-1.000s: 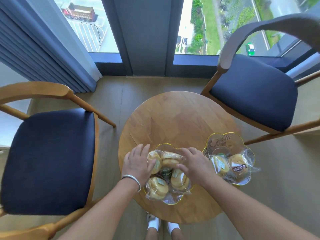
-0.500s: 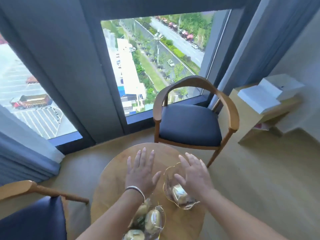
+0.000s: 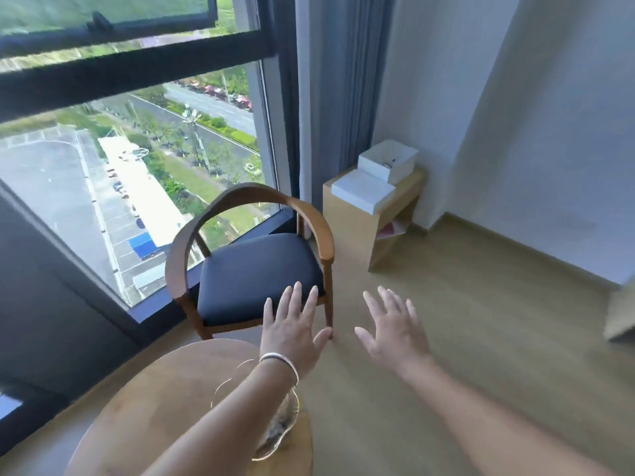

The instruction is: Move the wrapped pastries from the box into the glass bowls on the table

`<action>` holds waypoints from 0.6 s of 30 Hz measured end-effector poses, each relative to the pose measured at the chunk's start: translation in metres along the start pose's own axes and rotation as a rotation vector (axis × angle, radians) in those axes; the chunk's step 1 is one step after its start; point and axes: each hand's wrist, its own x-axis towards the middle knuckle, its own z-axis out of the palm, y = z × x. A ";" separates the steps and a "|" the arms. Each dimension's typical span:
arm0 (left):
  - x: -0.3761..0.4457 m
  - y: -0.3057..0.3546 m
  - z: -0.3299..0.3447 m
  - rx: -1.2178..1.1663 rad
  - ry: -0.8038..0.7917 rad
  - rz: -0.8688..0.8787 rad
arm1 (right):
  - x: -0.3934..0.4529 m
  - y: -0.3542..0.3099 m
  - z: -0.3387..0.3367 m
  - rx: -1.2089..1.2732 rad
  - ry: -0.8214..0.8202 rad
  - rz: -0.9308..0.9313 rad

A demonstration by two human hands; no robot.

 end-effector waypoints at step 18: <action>0.158 0.260 -0.020 -0.023 0.088 0.464 | -0.010 0.254 -0.076 -0.034 0.148 0.438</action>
